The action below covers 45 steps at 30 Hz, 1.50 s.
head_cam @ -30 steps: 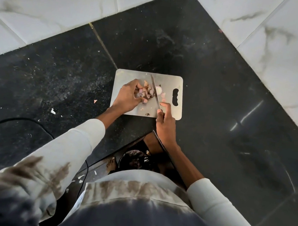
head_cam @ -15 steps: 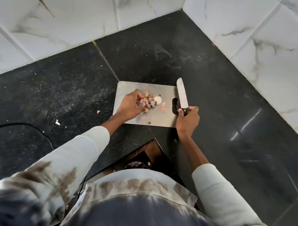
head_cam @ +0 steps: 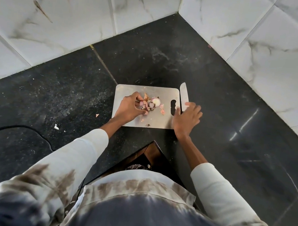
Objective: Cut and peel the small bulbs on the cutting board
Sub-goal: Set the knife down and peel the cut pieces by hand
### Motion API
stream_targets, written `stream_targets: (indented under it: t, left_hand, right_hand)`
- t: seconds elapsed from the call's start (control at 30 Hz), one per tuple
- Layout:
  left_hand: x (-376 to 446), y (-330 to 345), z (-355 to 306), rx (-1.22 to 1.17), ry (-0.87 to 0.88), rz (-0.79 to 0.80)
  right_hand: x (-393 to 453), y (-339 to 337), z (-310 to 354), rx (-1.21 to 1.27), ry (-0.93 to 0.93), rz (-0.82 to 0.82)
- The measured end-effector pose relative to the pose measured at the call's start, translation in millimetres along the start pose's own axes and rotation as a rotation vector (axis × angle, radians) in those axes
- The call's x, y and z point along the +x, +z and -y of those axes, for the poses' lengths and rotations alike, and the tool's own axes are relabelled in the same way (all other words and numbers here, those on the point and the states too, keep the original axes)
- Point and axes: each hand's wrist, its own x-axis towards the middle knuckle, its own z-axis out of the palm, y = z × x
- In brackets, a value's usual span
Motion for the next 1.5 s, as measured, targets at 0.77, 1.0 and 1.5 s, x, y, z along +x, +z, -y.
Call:
stream_targets:
  t: [0.77, 1.0, 1.5]
  left_hand:
    - [9, 4, 20, -0.465, -0.076, -0.035]
    - [16, 3, 35, -0.734, -0.184, 0.018]
    - [15, -6, 25, -1.002, -0.468, 0.018]
  right_hand:
    - [-1, 42, 57, 0.316, -0.066, 0.539]
    - [7, 40, 48, 0.246, -0.013, 0.495]
    - [-3, 35, 70, 0.269, -0.252, 0.536]
